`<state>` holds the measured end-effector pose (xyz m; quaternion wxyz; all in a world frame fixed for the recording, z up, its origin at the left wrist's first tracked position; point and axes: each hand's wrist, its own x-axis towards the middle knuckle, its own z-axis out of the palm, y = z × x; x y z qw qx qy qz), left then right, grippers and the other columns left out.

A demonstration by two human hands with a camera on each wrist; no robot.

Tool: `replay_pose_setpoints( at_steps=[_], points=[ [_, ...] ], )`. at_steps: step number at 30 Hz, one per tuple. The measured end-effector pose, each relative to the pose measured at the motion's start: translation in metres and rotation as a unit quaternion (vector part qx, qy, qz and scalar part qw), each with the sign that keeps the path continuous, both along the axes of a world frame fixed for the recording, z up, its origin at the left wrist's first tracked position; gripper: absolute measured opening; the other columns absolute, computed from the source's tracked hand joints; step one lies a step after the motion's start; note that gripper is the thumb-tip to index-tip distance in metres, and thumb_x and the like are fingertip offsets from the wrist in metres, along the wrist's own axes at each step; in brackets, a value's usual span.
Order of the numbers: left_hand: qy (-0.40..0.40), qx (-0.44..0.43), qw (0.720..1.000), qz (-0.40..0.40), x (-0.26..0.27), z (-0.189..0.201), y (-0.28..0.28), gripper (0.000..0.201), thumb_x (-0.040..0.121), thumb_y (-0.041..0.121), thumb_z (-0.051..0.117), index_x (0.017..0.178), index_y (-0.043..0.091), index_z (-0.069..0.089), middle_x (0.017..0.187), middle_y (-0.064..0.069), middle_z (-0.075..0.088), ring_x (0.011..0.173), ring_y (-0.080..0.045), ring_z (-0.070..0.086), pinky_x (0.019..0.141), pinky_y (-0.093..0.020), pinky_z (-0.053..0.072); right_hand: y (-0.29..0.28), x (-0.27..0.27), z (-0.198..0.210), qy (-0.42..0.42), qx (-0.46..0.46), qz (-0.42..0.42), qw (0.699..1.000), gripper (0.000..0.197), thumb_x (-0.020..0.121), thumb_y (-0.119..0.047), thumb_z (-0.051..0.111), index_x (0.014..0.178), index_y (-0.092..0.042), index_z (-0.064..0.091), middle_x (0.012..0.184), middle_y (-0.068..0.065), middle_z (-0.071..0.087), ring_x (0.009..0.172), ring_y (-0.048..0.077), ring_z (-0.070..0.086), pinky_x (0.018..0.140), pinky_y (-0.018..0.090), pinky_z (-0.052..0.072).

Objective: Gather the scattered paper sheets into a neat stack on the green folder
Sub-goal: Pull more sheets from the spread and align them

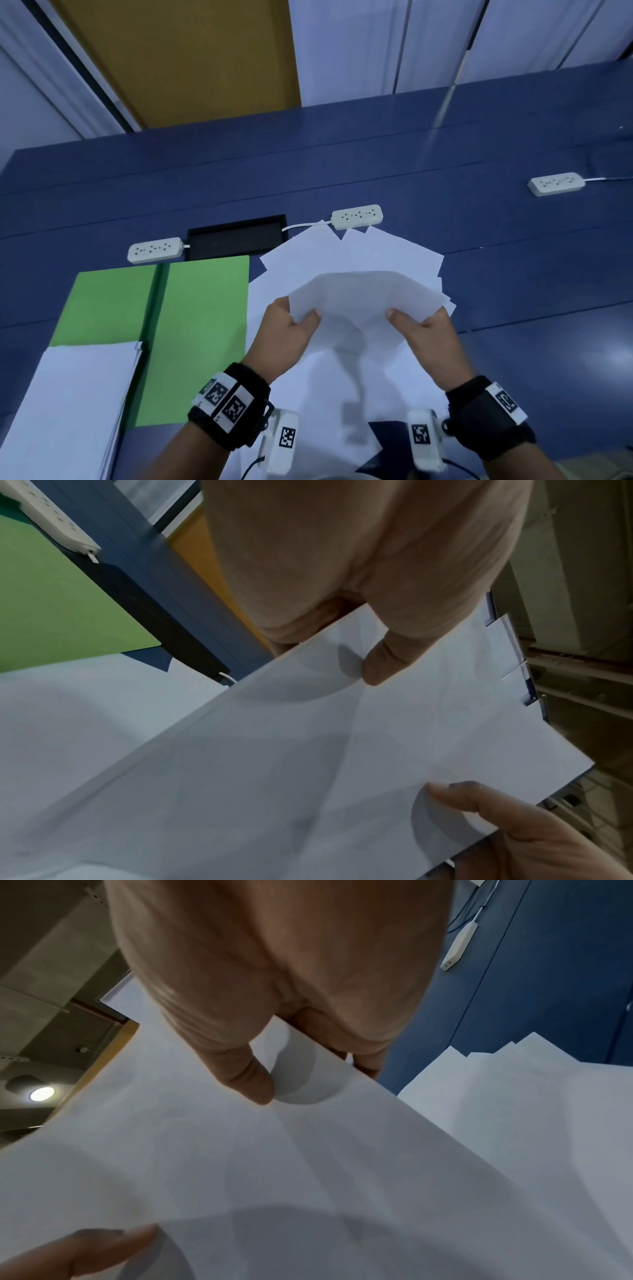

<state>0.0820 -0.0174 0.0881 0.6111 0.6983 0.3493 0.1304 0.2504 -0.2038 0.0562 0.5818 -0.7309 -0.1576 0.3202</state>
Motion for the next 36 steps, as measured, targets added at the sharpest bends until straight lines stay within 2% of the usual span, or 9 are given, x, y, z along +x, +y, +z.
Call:
replay_pose_setpoints(
  at_steps=[4,8,16,20,23,25,29,31,36],
  points=[
    [0.043,0.003,0.999,-0.012,-0.005,-0.012,-0.007,0.024,0.097,0.008,0.066,0.102,0.030,0.075,0.103,0.008,0.080,0.098,-0.009,0.074,0.091,-0.035,0.059,-0.001,-0.004,-0.002,0.023,-0.009,-0.026,0.999,0.064,0.082,-0.042,0.077,0.098,0.015,0.052,0.079,0.038,0.048,0.072,0.059,0.044,0.068,0.043,0.038],
    [0.067,-0.020,0.998,-0.009,-0.012,-0.020,-0.009,0.017,0.088,0.024,0.067,0.100,0.032,0.076,0.104,0.010,0.079,0.100,-0.011,0.074,0.096,-0.041,0.058,-0.001,-0.009,0.005,0.041,-0.031,-0.011,0.999,0.029,0.092,-0.019,0.072,0.066,-0.014,0.060,0.066,0.002,0.041,0.061,0.018,0.035,0.062,0.032,0.033],
    [0.054,0.023,0.996,0.062,-0.027,-0.028,0.001,0.013,0.099,0.015,0.067,0.105,0.023,0.075,0.101,0.013,0.079,0.098,-0.005,0.073,0.094,-0.041,0.059,0.005,-0.029,0.020,-0.001,-0.055,0.042,0.998,0.049,0.098,-0.011,0.064,0.053,-0.022,0.047,0.052,-0.008,0.036,0.050,0.011,0.030,0.054,0.026,0.031],
    [-0.013,0.037,0.993,0.108,-0.039,-0.014,0.013,0.023,0.100,0.007,0.064,0.115,0.024,0.070,0.108,0.017,0.077,0.105,-0.003,0.072,0.095,-0.027,0.056,0.017,-0.044,0.029,-0.054,-0.027,0.049,0.997,0.012,0.102,-0.014,0.064,0.098,-0.019,0.074,0.092,0.009,0.077,0.086,0.035,0.071,0.077,0.040,0.055],
    [-0.038,0.025,0.991,0.127,-0.057,-0.004,0.030,0.035,0.100,0.004,0.063,0.121,0.031,0.065,0.114,0.019,0.075,0.108,-0.001,0.070,0.097,-0.024,0.055,0.038,-0.062,0.035,-0.078,-0.020,0.034,0.996,0.036,0.102,-0.016,0.067,0.126,-0.042,0.063,0.115,-0.006,0.075,0.099,0.022,0.072,0.090,0.039,0.057],
    [-0.043,0.016,0.986,0.158,-0.077,-0.001,0.044,0.037,0.100,0.005,0.063,0.125,0.032,0.064,0.116,0.018,0.075,0.109,-0.002,0.070,0.100,-0.031,0.055,0.052,-0.076,0.044,-0.090,-0.035,0.006,0.995,0.056,0.100,-0.018,0.070,0.141,-0.049,0.048,0.120,-0.013,0.067,0.085,0.015,0.069,0.080,0.023,0.055],
    [-0.056,0.022,0.979,0.193,-0.131,0.005,0.079,0.037,0.101,0.008,0.062,0.133,0.026,0.062,0.122,0.015,0.073,0.114,-0.004,0.068,0.103,-0.035,0.054,0.084,-0.107,0.057,-0.104,-0.023,0.068,0.992,0.056,0.099,-0.012,0.069,0.136,-0.050,0.051,0.107,-0.013,0.068,0.074,0.030,0.063,0.070,0.022,0.050],
    [-0.065,0.021,0.978,0.197,-0.163,0.008,0.094,0.040,0.101,0.009,0.062,0.138,0.025,0.060,0.126,0.016,0.072,0.118,-0.003,0.066,0.104,-0.032,0.052,0.104,-0.130,0.062,-0.112,-0.028,0.144,0.983,0.040,0.100,-0.014,0.069,0.123,-0.047,0.065,0.078,0.007,0.058,0.064,0.036,0.050,0.066,0.030,0.043],
    [-0.058,0.020,0.973,0.224,-0.254,0.002,0.135,0.043,0.102,0.010,0.062,0.142,0.026,0.058,0.130,0.017,0.070,0.123,-0.004,0.064,0.105,-0.029,0.049,0.162,-0.191,0.054,-0.106,-0.016,0.221,0.969,0.027,0.102,-0.010,0.065,0.111,-0.033,0.078,0.055,-0.003,0.029,0.053,0.014,0.028,0.054,0.022,0.029]
  ],
)
